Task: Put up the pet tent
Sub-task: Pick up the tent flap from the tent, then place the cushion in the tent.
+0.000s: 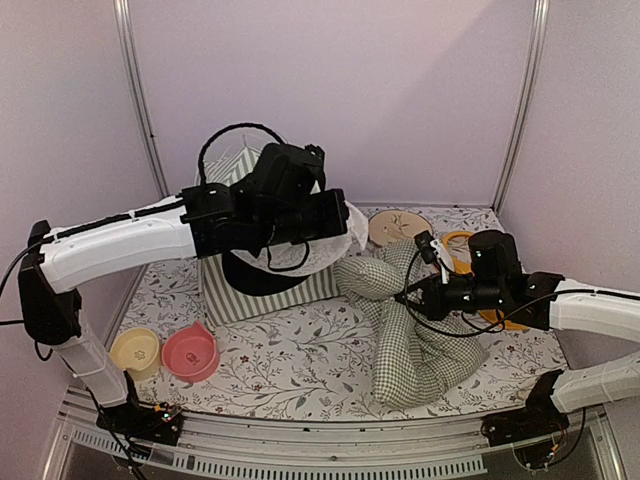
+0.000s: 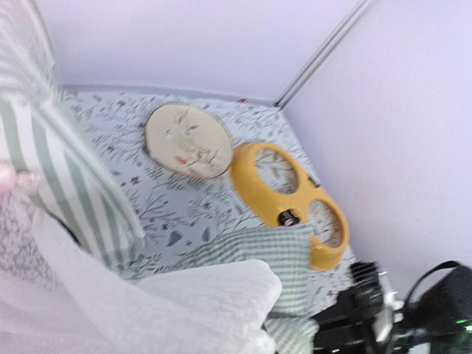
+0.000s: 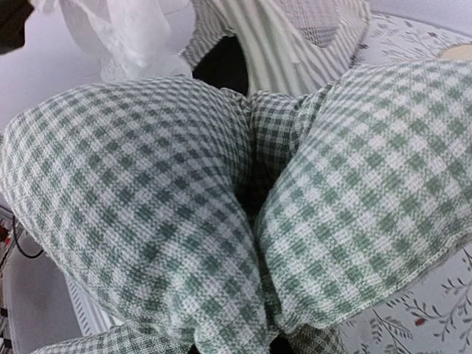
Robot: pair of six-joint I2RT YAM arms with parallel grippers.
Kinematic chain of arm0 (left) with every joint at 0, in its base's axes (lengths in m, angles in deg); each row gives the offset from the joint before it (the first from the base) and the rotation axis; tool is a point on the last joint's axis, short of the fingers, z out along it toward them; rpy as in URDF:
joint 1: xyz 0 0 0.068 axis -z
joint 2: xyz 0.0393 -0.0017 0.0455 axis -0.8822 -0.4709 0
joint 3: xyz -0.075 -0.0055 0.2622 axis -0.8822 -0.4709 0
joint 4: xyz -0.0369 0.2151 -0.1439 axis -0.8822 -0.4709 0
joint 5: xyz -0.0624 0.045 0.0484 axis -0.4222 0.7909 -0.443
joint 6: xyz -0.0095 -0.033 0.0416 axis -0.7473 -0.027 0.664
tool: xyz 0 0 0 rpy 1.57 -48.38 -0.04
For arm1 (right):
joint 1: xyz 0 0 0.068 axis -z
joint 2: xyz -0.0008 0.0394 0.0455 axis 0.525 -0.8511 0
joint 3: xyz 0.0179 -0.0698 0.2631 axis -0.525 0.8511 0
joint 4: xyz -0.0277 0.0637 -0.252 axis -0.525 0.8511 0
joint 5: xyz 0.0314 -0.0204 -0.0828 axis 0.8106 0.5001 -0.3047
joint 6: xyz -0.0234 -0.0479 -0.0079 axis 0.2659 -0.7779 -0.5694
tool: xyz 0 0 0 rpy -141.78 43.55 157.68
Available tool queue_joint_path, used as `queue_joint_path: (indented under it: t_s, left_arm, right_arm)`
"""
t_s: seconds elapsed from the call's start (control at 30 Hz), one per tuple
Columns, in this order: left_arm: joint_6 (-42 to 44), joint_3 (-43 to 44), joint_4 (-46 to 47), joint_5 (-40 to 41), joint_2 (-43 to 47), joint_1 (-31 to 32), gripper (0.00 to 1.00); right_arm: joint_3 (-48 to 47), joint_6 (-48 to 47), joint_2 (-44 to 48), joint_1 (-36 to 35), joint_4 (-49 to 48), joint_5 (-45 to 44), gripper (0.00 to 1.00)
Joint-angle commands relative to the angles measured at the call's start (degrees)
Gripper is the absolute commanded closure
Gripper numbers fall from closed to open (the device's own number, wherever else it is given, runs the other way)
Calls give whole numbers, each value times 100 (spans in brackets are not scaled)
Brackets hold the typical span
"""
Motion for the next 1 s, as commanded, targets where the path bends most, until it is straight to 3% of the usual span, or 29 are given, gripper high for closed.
queue_joint_path:
  t_s: [0.0,0.27,0.67,0.87,0.97]
  left_arm:
    - [988,442,117,-887,212,-103,100]
    - [1159,954,396,-2127,314,-363,100]
    - [945,1160,1054,-2935,432,-339,100]
    - [897,1006,1132,-2788,658,-289,100]
    - [837,815,1265,-2773,810,-258,100]
  right_arm:
    - [-161,-314,-441,-377,-1760,1207,100]
    - [-1217,-282,-2169,-896,-3260,2170,100]
    - [-2715,881,-4379,-937,-4865,998,100]
    - [-2827,1642,-4896,-747,-4739,154,100]
    - [-3076,2098,-5077,-635,-4182,-118,100]
